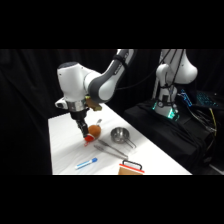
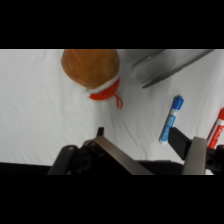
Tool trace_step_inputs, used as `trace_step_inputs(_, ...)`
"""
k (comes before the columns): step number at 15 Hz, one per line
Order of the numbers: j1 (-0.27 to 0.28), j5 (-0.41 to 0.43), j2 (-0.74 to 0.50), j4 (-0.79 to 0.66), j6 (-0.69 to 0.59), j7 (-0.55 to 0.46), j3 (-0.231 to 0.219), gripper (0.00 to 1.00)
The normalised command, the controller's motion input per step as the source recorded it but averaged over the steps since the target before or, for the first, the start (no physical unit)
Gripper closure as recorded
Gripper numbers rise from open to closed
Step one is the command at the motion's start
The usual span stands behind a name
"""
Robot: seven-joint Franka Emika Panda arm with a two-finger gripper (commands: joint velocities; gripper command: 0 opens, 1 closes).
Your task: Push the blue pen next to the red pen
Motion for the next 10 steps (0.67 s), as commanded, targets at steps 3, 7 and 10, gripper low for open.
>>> trace_step_inputs(3,0.044,-0.059,0.27,0.29,0.13,0.02,-0.008,0.00)
trace_step_inputs(7,0.063,-0.045,0.28,0.28,0.13,0.07,-0.009,0.00)
trace_step_inputs(10,0.072,-0.037,0.29,0.29,0.14,0.10,-0.015,0.00)
